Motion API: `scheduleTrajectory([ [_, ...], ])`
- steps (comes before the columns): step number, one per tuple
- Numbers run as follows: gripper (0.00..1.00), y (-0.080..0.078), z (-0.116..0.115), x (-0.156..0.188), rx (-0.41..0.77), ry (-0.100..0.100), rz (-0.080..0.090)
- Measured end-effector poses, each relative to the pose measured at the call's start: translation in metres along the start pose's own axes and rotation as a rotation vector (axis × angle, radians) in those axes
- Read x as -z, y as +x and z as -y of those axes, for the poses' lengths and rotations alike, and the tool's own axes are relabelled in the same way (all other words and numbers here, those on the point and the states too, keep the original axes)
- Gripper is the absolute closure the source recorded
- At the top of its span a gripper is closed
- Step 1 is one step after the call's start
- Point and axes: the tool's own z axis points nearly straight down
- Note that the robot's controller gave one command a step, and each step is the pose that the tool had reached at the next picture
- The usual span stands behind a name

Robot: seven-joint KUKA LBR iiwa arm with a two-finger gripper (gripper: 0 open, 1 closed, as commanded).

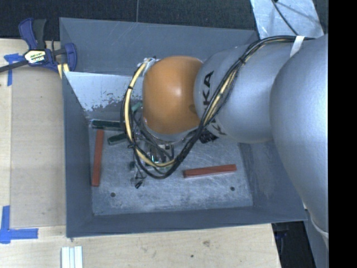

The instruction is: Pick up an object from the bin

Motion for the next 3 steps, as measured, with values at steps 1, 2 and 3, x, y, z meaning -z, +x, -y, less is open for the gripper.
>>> scheduleTrajectory([
  [1,0.00,0.045,-0.010,-0.029,0.149,0.000,0.003],
  [2,0.00,0.042,0.052,-0.080,0.074,-0.001,0.011],
  [3,0.00,0.003,0.120,-0.078,0.123,0.002,0.014],
])
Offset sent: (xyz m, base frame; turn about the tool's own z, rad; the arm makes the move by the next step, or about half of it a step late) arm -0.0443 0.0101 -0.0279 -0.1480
